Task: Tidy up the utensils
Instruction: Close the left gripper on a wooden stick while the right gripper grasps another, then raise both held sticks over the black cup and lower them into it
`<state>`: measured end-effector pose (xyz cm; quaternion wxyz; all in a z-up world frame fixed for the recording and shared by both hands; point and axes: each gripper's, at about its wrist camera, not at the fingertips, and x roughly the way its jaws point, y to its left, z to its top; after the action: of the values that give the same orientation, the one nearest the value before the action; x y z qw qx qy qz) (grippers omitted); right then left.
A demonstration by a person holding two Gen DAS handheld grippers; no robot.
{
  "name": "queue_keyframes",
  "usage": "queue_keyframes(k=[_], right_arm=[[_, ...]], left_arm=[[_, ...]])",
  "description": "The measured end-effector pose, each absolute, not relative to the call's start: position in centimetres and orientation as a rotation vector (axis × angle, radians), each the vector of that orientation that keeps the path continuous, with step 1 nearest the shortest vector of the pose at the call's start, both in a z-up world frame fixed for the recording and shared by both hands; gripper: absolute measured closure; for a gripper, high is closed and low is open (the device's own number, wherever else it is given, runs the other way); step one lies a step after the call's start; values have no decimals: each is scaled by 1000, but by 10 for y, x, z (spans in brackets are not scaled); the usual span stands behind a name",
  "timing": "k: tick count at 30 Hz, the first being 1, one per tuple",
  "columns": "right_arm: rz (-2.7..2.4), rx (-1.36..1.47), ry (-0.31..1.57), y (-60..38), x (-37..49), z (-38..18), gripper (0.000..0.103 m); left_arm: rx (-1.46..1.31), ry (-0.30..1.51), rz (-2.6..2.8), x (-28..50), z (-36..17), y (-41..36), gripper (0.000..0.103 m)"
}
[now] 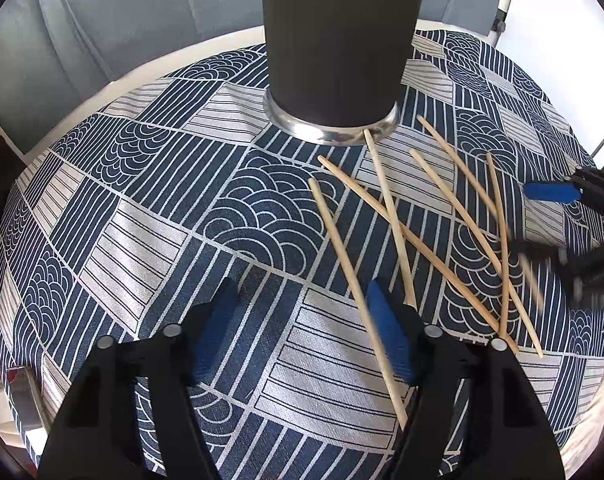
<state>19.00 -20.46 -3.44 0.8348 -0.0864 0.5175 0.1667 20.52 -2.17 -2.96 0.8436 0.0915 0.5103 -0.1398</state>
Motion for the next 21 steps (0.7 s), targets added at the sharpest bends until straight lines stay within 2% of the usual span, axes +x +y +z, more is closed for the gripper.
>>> queue_keyframes(k=[1, 2, 3, 4, 5, 7, 8, 9, 10, 14, 21], right_arm=[[352, -181, 1093, -207, 190, -34, 63], [355, -189, 1085, -208, 190, -33, 71], [364, -199, 1081, -210, 189, -32, 85], [363, -207, 1083, -211, 189, -32, 94], [352, -217, 1085, -213, 188, -31, 98], [348, -231, 1077, -219, 187, -31, 98], [346, -227, 1077, -222, 186, -31, 98], [339, -214, 1083, -226, 186, -31, 98], [334, -202, 1082, -230, 186, -31, 98], [303, -131, 1048, -253, 186, -23, 98], [278, -65, 942, -276, 185, 16, 98]], left_arm=[[191, 1077, -294, 205, -30, -22, 38], [194, 1078, -295, 204, -29, -21, 39], [195, 1082, -298, 204, -29, -20, 42], [194, 1085, -299, 203, -29, -18, 43], [192, 1089, -296, 203, -28, -15, 48], [187, 1097, -296, 203, -27, -10, 57], [183, 1100, -285, 204, -26, -7, 67], [169, 1106, -278, 205, -25, -3, 83], [153, 1112, -278, 206, -24, 1, 93], [105, 1100, -254, 209, -21, 13, 98], [117, 1034, -251, 210, 14, 16, 98]])
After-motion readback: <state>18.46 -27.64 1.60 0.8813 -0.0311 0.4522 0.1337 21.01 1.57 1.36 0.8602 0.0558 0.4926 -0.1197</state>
